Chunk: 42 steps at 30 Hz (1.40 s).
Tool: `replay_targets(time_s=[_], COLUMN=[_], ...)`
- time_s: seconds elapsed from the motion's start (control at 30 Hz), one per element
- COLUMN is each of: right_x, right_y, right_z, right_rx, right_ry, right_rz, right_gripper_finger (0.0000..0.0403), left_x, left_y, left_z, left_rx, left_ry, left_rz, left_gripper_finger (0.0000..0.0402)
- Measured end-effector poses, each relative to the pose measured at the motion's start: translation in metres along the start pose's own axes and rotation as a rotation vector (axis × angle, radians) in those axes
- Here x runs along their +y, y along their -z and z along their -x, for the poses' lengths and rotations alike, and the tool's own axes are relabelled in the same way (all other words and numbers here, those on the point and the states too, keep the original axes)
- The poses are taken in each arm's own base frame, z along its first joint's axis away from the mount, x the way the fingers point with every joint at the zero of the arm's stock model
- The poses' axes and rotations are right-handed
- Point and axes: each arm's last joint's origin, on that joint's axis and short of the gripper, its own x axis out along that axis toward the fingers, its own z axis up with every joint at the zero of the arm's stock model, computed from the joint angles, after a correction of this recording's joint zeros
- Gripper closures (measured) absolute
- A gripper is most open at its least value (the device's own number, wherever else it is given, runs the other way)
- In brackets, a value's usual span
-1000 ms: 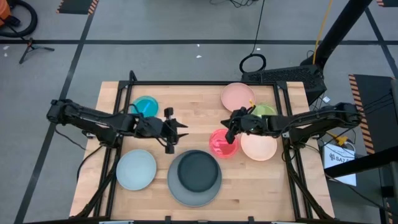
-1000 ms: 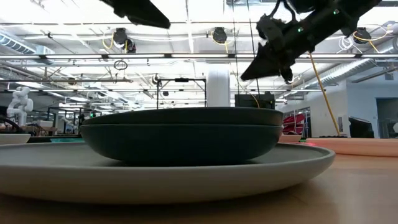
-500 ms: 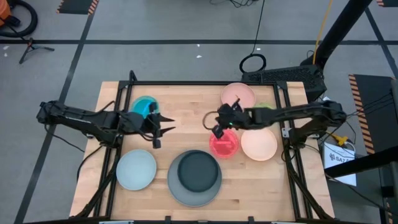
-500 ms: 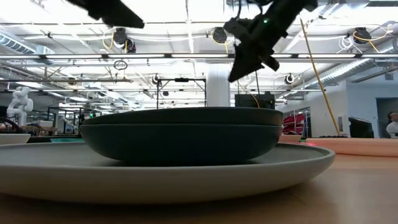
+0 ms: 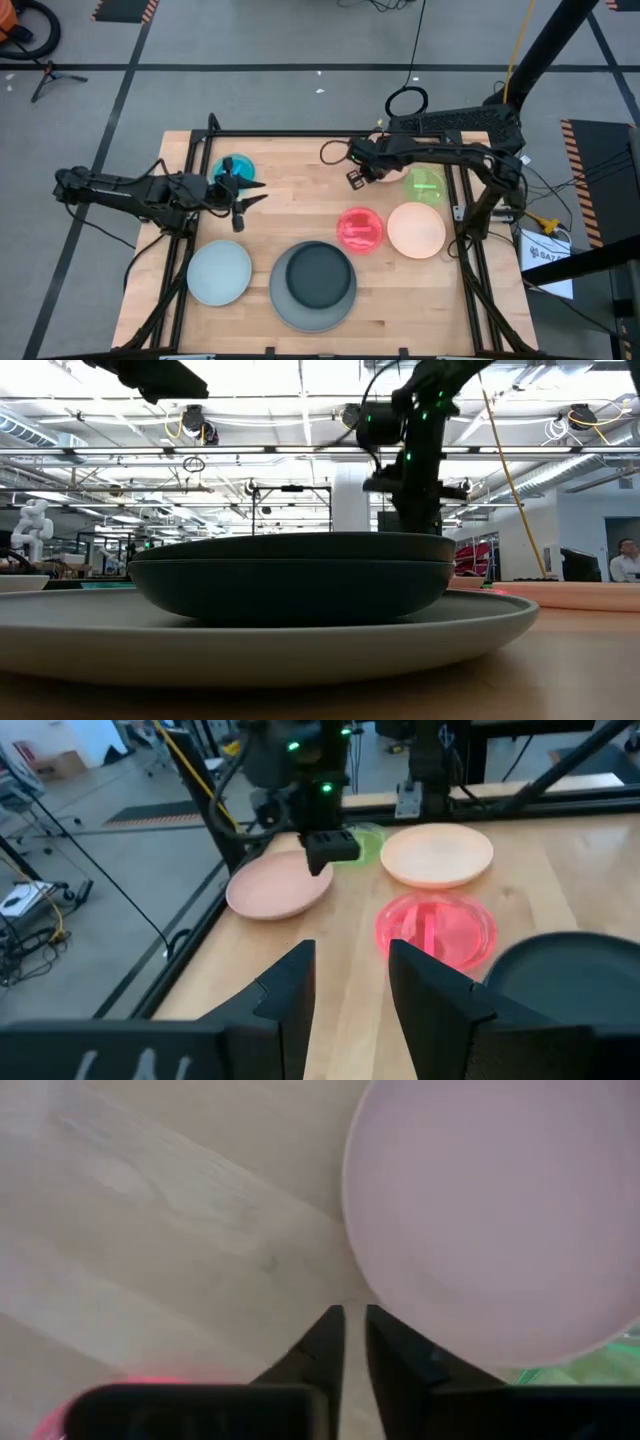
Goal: Stack plastic plates
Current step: Stack the pink plate on top of the black plate
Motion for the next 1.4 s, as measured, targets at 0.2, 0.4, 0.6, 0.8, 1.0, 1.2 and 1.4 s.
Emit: replay_targets(time_s=[0.2, 0.4, 0.6, 0.8, 1.0, 1.2, 1.4], right_x=[-0.004, 0.005, 0.005, 0.009, 0.011, 0.016, 0.029], right_y=[-0.016, -0.023, -0.020, -0.024, -0.024, -0.020, -0.010], right_z=[-0.026, -0.048, -0.066, -0.077, -0.088, -0.078, -0.047], right_rx=[0.010, -0.015, 0.000, -0.041, -0.030, -0.065, -0.131], right_ry=[-0.028, -0.045, 0.066, 0.073, 0.079, 0.104, 0.063], right_rz=[0.017, 0.046, 0.054, 0.072, 0.085, 0.147, 0.220], right_gripper_finger=[0.0276, 0.0249, 0.0254, 0.0278, 0.0341, 0.0393, 0.0395], left_x=[0.000, 0.000, 0.000, 0.000, 0.000, 0.000, 0.000], left_y=[0.000, -0.002, -0.002, -0.003, -0.003, -0.004, -0.004], left_z=[-0.001, -0.001, -0.001, -0.001, -0.001, -0.001, -0.001], left_rx=[-0.002, -0.015, -0.023, -0.029, -0.030, -0.036, -0.037], left_ry=[0.000, 0.000, 0.000, 0.001, 0.001, 0.002, 0.001], left_rz=[-0.002, 0.000, -0.012, -0.010, -0.012, -0.005, -0.004], left_gripper_finger=[0.0266, 0.0266, 0.0266, 0.0266, 0.0266, 0.0266, 0.0266])
